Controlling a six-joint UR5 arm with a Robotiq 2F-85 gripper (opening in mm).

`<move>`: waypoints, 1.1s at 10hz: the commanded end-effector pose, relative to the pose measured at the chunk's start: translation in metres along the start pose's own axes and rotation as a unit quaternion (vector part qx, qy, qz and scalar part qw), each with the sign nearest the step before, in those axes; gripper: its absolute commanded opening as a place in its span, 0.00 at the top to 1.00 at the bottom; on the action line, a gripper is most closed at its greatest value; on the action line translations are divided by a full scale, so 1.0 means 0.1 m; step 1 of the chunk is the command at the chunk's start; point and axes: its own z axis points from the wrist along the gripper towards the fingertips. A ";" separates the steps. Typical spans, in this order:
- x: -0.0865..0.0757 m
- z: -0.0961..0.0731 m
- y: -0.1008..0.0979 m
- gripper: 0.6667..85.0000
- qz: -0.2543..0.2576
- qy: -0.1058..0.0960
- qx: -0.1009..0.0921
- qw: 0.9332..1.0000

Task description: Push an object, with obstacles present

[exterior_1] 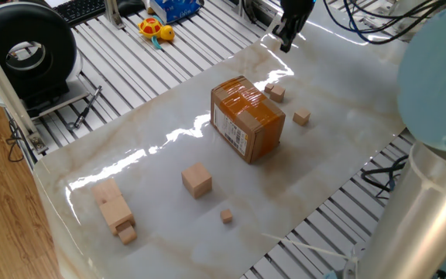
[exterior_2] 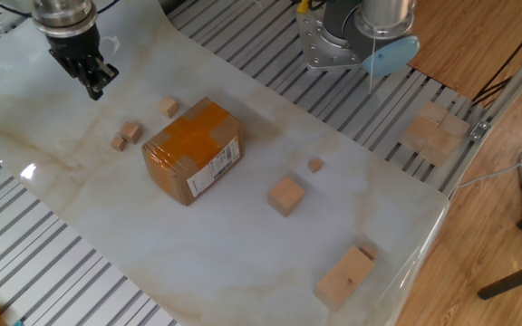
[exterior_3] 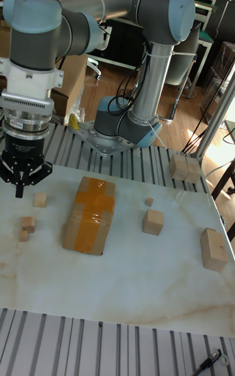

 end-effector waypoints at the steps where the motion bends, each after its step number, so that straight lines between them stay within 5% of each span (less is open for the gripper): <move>1: 0.05 0.27 -0.18 0.99 -0.016 -0.006 -0.004 1.000; 4: -0.03 0.45 -0.20 0.99 -0.015 -0.018 -0.003 1.000; 7: 0.07 0.45 -0.34 0.99 0.000 0.002 0.023 1.000; 11: -0.09 0.85 -0.16 0.99 0.001 -0.023 -0.012 1.000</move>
